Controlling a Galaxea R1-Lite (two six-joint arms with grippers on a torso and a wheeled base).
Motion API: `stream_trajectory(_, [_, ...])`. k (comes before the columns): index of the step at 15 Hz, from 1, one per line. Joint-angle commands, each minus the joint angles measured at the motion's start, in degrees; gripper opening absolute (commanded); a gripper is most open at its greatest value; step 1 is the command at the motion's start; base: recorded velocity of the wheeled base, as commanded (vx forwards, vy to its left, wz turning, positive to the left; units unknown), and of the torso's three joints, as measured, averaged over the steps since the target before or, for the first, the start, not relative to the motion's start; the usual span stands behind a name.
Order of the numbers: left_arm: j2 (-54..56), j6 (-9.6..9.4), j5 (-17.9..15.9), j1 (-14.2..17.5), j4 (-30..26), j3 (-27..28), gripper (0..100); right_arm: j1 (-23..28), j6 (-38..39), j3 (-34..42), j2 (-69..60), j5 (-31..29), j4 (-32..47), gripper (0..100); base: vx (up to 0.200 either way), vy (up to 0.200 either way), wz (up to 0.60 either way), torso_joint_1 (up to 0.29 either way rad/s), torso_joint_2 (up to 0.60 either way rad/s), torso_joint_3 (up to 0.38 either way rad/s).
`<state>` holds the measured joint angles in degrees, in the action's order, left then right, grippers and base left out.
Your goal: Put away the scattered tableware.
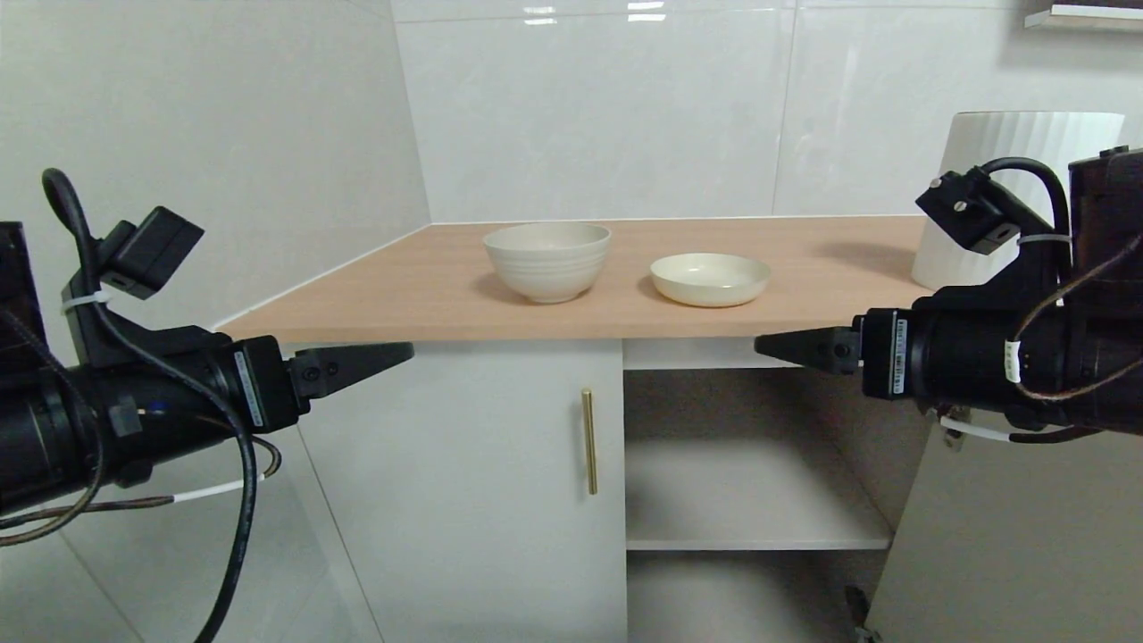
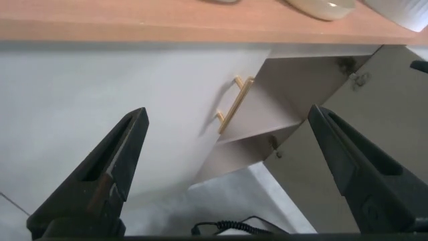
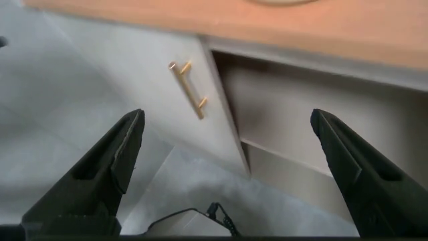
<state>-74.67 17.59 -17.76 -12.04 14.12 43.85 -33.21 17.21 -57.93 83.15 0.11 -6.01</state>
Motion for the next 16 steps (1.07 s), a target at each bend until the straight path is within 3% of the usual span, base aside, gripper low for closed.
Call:
stream_trajectory(1, [-0.3,0.07,0.01,0.0,0.03,-0.08,100,0.86,0.01,-0.17,1.31,0.07,-0.49,100,0.0,0.0,0.0,0.076,-0.32,-0.251])
stream_trajectory(16, [-4.52,0.16,0.1,-0.61,0.12,0.45,100,2.53,-0.25,-0.08,4.65,-0.2,-2.95,100,0.0,0.0,0.0,0.177,-0.45,-0.285])
